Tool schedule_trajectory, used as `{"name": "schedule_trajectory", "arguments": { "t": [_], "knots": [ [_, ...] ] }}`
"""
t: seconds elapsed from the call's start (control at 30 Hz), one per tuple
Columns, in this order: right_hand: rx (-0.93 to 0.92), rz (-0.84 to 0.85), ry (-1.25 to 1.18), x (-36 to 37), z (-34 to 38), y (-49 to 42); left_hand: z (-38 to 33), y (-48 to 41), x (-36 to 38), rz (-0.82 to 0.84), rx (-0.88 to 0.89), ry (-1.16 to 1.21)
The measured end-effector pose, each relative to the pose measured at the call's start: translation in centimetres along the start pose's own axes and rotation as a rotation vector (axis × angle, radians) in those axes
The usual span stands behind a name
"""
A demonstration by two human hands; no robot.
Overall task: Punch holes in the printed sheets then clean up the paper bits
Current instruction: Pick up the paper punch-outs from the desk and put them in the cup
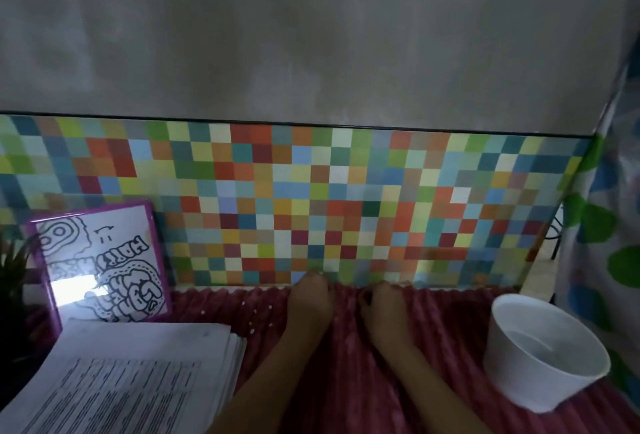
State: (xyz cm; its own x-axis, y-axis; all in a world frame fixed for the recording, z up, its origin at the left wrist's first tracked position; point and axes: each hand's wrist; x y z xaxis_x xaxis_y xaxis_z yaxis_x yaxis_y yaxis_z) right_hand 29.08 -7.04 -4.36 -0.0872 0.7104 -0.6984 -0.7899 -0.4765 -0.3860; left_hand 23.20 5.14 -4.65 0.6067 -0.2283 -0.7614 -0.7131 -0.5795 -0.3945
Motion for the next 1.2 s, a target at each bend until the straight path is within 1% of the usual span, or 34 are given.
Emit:
{"name": "schedule_trajectory", "arguments": {
  "t": [0.03,0.07,0.17,0.23,0.27,0.33,0.4,0.47,0.5,0.57,0.63,0.67,0.77,0.87,0.97,1.0,1.07,1.13,1.2],
  "knots": [
    [-0.004,-0.007,0.016,0.2,0.0,0.1,-0.1,-0.2,-0.1,-0.038,0.001,-0.02],
    [0.0,-0.016,0.016,0.3,0.0,0.1,0.0,-0.3,-0.3,0.002,-0.022,0.003],
    [0.02,-0.046,0.017,0.3,0.2,0.1,0.3,-0.4,-1.3,0.014,0.005,0.122],
    [0.038,-0.068,-0.022,0.3,0.1,-0.2,0.3,-0.4,-2.9,0.07,-0.068,0.186],
    [0.073,-0.067,-0.052,0.3,-0.1,-0.4,0.4,-0.5,-3.7,0.069,-0.105,0.219],
    [0.161,-0.062,-0.113,0.0,-0.2,-1.0,0.8,-1.0,-6.0,0.003,-0.151,0.257],
    [0.194,-0.131,-0.152,-0.3,-0.1,-1.7,1.6,-1.2,-8.2,-0.044,-0.172,0.227],
    [0.142,-0.209,-0.16,-0.5,0.9,-2.3,2.7,-1.1,-9.4,-0.042,-0.185,0.189],
    [0.078,-0.185,-0.167,-0.3,1.7,-2.5,3.1,-1.1,-9.7,-0.019,-0.188,0.164],
    [-0.051,-0.034,-0.217,0.7,3.6,-2.7,3.7,-0.8,-9.3,0.04,-0.169,0.127],
    [-0.104,0.096,-0.237,2.1,4.6,-2.4,3.9,-0.3,-8.2,0.108,-0.169,0.139],
    [-0.109,0.116,-0.232,2.7,4.7,-2.2,4.1,0.1,-7.5,0.129,-0.165,0.159],
    [-0.135,0.088,-0.215,3.8,4.2,-1.9,4.2,0.6,-5.9,0.127,-0.166,0.138],
    [-0.168,0.135,-0.157,4.0,4.2,-2.0,4.2,0.3,-5.9,0.11,-0.124,0.048],
    [-0.219,0.128,0.015,4.5,4.4,-2.2,4.2,0.5,-5.6,0.049,-0.034,-0.046],
    [-0.236,0.117,0.083,4.7,4.6,-2.1,4.5,0.7,-5.3,0.067,0.021,-0.1],
    [-0.253,0.09,0.175,5.0,4.7,-1.9,5.3,0.8,-4.2,0.089,0.032,-0.163],
    [-0.25,0.071,0.168,5.1,4.7,-1.8,5.5,1.0,-3.8,0.077,0.095,-0.24],
    [-0.2,0.052,0.079,4.6,4.7,-2.0,5.6,0.9,-3.6,0.111,0.117,-0.259]
  ]
}}
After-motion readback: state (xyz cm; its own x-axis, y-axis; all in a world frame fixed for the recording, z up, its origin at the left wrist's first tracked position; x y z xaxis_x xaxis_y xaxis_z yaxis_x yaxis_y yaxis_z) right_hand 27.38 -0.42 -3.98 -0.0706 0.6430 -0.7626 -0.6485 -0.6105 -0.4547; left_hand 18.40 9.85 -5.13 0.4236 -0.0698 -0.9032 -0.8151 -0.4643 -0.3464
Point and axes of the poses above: each hand's wrist, its own y-axis away from the middle knuckle, its own x-axis out of the palm, z = x × y, and after that the axes turned 6 degrees about -x, right-handed
